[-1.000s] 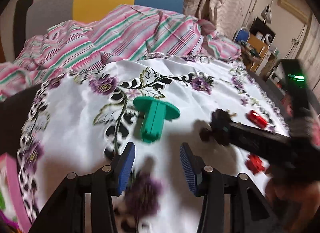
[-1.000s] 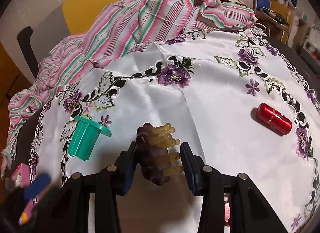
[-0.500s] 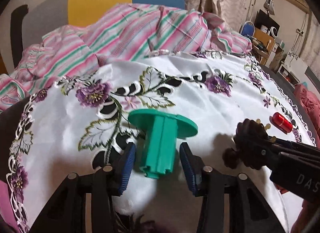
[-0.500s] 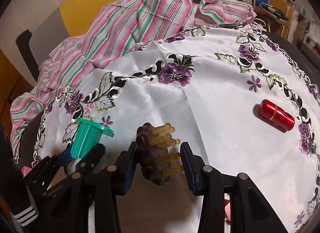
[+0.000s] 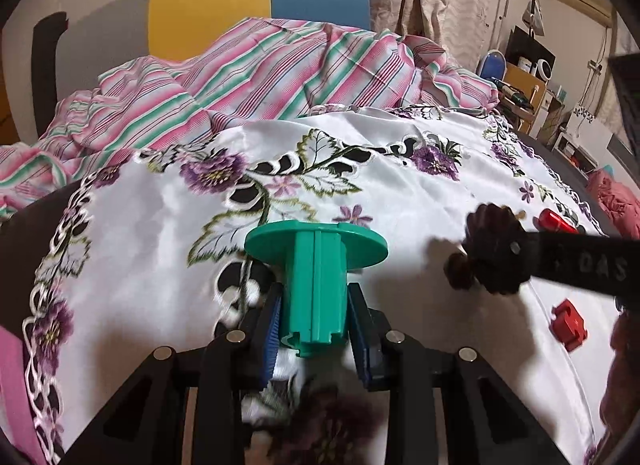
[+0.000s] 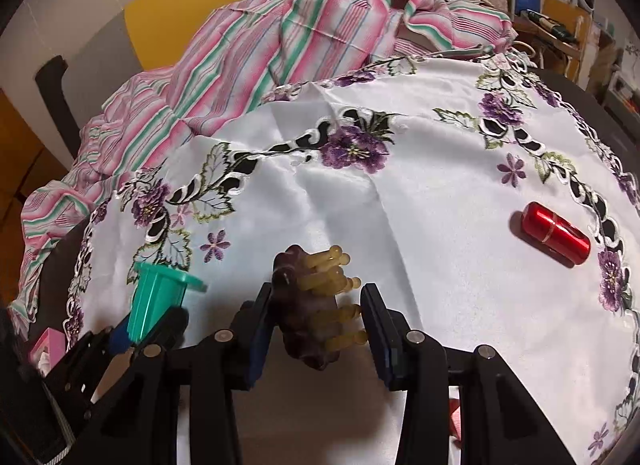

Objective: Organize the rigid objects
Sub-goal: 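Grasp the green flanged spool with the left tool while the right tool holds the brown object, then lift the green spool toward the tray with the left tool while the right tool holds the brown object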

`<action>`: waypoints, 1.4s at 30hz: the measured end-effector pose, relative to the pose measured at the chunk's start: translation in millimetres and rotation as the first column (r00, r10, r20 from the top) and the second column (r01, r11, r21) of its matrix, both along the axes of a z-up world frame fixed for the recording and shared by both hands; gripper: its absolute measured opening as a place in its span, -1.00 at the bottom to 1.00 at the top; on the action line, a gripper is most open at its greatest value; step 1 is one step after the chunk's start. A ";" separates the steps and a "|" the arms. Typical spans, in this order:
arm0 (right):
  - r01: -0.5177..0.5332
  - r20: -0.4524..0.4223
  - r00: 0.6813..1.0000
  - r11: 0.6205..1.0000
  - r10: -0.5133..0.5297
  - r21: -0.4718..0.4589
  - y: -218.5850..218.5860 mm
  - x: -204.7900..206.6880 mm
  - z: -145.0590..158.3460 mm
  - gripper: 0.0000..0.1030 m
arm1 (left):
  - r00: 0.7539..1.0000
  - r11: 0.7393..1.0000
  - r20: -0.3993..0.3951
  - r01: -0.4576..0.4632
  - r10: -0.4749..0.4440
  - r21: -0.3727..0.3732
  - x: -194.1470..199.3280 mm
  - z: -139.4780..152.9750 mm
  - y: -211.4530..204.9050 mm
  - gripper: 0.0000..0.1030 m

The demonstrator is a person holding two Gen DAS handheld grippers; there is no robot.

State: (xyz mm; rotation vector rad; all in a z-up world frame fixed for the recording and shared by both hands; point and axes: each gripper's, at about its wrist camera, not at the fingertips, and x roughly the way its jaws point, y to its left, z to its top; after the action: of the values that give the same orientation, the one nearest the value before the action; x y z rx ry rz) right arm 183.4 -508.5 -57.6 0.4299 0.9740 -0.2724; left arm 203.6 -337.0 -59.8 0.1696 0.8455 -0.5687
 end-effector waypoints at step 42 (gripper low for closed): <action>-0.158 0.037 0.987 0.987 0.159 -0.033 38.2 2.2 2.7 -0.17 | 0.992 0.992 -0.101 -0.086 0.077 -0.091 -42.8 14.5 56.0 -0.41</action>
State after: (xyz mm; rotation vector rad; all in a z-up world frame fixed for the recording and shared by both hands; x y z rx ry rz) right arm 185.7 -470.3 -54.9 0.3270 0.9586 -0.1338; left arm 160.7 -281.0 -45.4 0.0204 0.9139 -0.5423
